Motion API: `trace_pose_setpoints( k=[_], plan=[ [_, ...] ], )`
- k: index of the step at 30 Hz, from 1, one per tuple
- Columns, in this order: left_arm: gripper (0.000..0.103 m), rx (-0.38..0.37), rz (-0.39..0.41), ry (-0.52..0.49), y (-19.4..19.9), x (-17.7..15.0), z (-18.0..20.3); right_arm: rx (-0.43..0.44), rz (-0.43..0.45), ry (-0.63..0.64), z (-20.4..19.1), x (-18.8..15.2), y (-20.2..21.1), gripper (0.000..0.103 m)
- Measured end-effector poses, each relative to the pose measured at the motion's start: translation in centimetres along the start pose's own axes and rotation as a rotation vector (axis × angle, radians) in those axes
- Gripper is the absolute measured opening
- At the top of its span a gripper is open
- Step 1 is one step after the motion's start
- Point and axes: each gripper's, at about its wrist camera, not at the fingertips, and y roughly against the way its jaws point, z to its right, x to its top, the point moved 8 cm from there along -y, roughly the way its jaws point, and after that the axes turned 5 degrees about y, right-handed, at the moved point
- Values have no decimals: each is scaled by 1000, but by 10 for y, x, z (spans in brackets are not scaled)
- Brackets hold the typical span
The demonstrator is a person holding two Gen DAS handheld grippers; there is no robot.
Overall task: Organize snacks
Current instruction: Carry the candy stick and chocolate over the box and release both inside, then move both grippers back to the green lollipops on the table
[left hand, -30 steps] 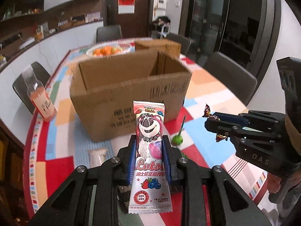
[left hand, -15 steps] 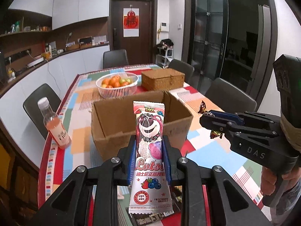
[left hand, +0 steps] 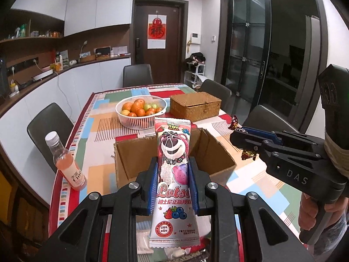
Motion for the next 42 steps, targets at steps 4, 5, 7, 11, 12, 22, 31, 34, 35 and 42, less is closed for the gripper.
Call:
trace_pose_setpoints(
  k=[4,5,7,11,12,22,31,34,35,42],
  plan=[
    [26,1,-19,10,-14,10,-6,-2,-16,-11,6,11,-17,19],
    [26,-3,-28,11,-20,12,-7,-2,-20,-15,7,12,-20,19],
    [26,-2,-46,19,-31,16,-12,-3,-41,-23,12,15,-31,19],
    [26,-5,-89,34,-51,17,-17,-2,-78,-38,17,14,-49,19],
    [26,-5,-104,40,-57,17,-19,-2,-90,-39,18,13,-55,19],
    [50,102,-127,29,-95,14,-35,-18,-181,-67,31,4,-93,31],
    [50,128,-73,4,-53,5,-29,-36,-131,-43,23,-4,-66,40],
    [54,136,-48,-5,-36,4,-26,-39,-99,-21,14,-3,-48,40],
    [54,136,-39,-9,-28,3,-24,-38,-90,-18,12,-3,-43,40],
    [58,134,-5,-33,8,-12,-15,-34,-49,6,-4,-13,-10,46]
  ],
)
